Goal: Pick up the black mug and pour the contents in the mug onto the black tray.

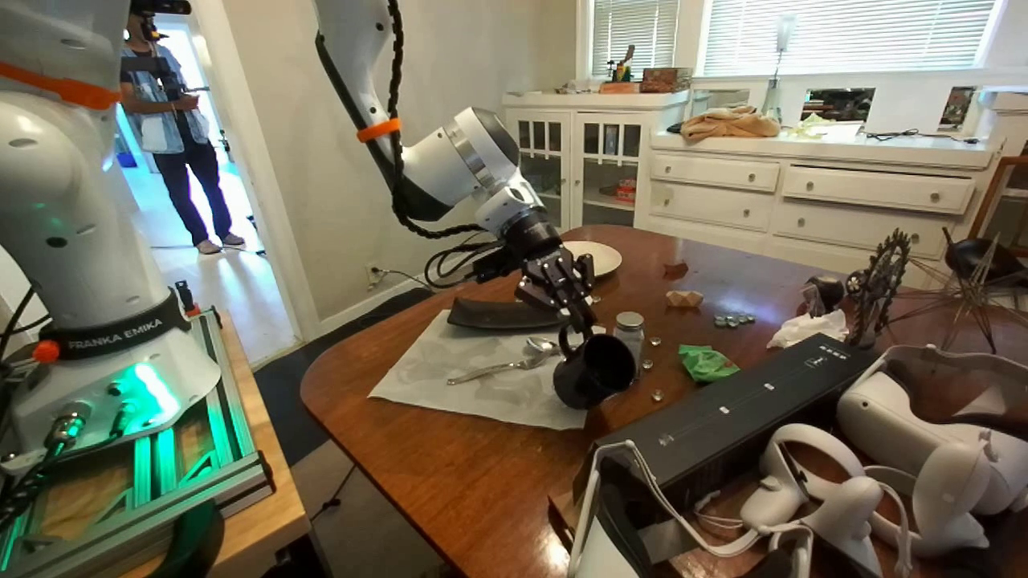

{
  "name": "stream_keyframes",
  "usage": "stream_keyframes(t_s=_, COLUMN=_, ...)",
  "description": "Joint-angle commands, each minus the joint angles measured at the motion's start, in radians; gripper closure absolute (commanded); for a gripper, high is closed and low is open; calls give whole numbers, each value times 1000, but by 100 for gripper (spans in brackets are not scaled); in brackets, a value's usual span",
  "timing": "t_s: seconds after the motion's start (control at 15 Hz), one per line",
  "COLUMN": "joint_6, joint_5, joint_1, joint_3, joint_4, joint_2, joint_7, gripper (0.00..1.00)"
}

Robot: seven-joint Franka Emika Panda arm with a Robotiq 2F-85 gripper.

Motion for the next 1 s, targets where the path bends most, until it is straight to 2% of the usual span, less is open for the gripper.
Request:
stream_keyframes(t_s=0.0, joint_6=-30, joint_5=-42, joint_1=-38, joint_3=52, joint_4=-32, joint_2=-16, joint_7=89, gripper=95)
stream_keyframes(t_s=0.47, joint_6=-34, joint_5=-60, joint_1=-38, joint_3=107, joint_4=-98, joint_2=-55, joint_7=121, gripper=95)
stream_keyframes(t_s=0.8, joint_6=-11, joint_5=-26, joint_1=-43, joint_3=152, joint_4=-154, joint_2=-92, joint_7=74, gripper=95)
stream_keyframes(t_s=0.87, joint_6=-9, joint_5=-18, joint_1=-44, joint_3=160, joint_4=-163, joint_2=-97, joint_7=65, gripper=62)
stream_keyframes(t_s=0.93, joint_6=-9, joint_5=-12, joint_1=-45, joint_3=165, joint_4=-169, joint_2=-100, joint_7=57, gripper=53)
